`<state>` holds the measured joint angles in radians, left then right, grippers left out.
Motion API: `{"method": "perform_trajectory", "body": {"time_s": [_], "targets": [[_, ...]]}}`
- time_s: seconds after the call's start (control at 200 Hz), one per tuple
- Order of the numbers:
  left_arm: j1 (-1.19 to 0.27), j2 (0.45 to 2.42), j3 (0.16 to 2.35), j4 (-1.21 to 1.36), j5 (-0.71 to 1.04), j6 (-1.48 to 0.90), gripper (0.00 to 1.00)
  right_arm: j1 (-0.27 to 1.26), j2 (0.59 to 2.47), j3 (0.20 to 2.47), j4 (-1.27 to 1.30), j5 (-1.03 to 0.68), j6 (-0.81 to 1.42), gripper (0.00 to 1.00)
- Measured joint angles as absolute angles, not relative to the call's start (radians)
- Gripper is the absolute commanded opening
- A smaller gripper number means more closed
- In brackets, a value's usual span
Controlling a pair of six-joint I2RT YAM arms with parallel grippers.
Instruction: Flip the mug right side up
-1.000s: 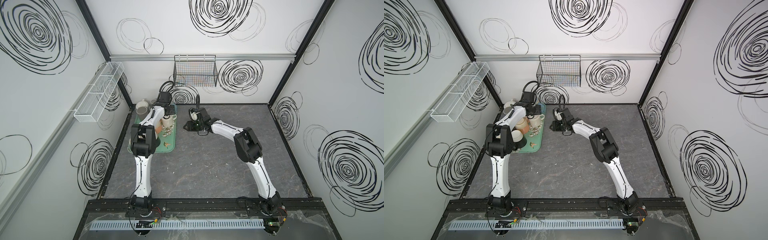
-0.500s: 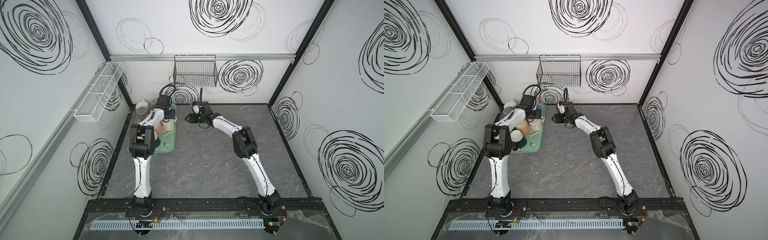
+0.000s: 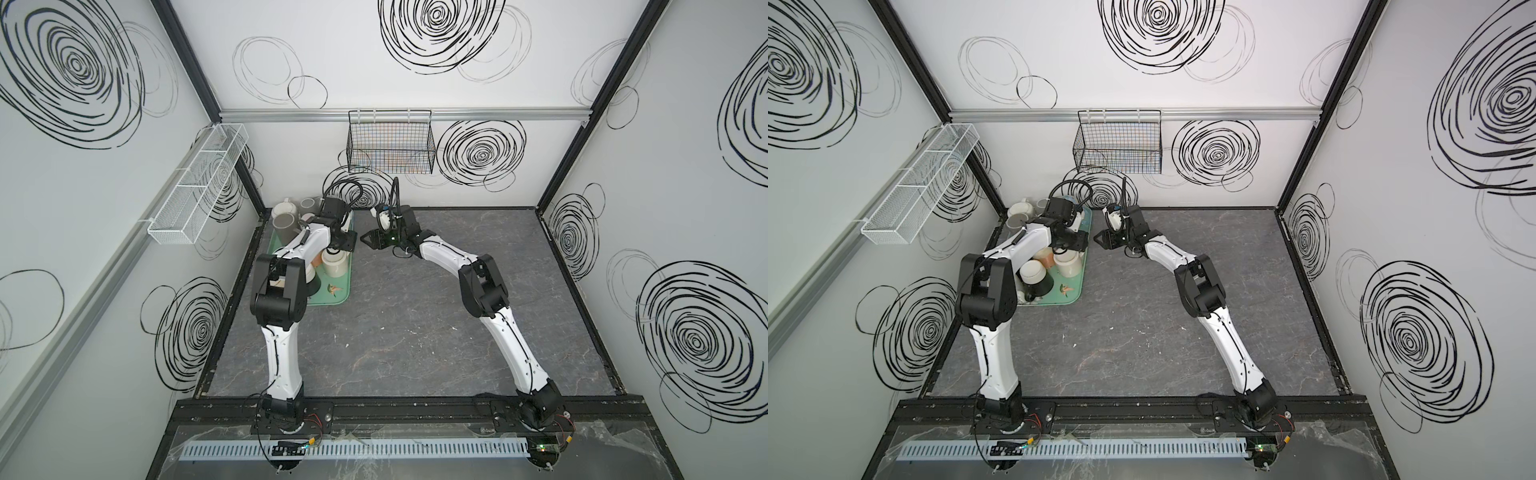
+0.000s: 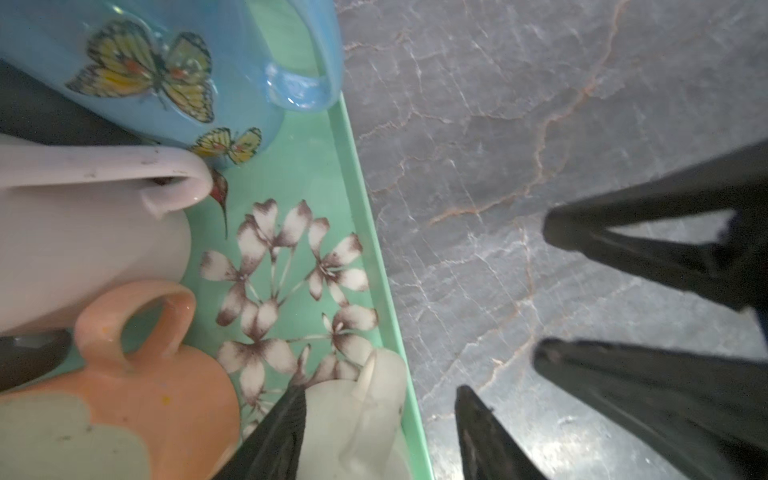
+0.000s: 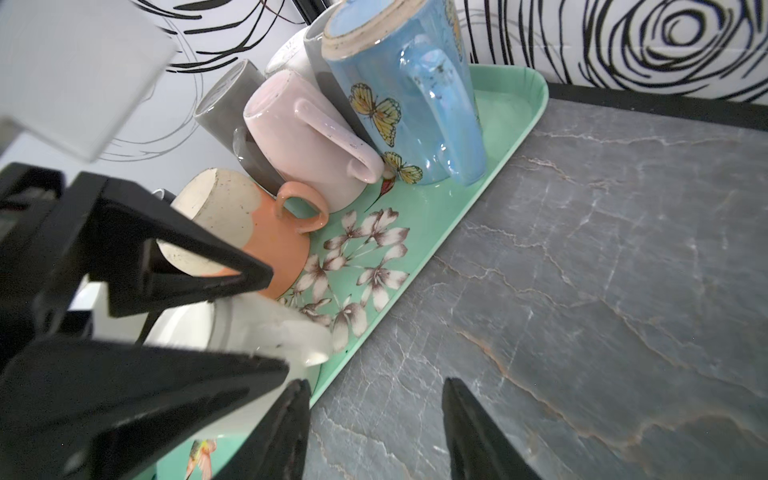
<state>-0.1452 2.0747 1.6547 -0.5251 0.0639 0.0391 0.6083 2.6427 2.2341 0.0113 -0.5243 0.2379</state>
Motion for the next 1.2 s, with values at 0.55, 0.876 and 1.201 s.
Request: {"method": "perform_trajectory", "body": {"time_s": [0.55, 0.876, 1.201], "targets": [[-0.129, 1.814, 1.491, -0.476, 0.14, -0.079, 0.61, 0.664, 2.875, 2.495, 0.163, -0.613, 0.255, 0.56], [-0.06, 1.678, 1.289, -0.437, 0.128, -0.204, 0.59, 0.667, 2.826, 2.417, 0.144, -0.82, 0.27, 0.33], [-0.033, 1.511, 1.112, -0.416, 0.093, -0.299, 0.59, 0.672, 2.698, 2.211, 0.108, -0.979, 0.293, 0.27]]}}
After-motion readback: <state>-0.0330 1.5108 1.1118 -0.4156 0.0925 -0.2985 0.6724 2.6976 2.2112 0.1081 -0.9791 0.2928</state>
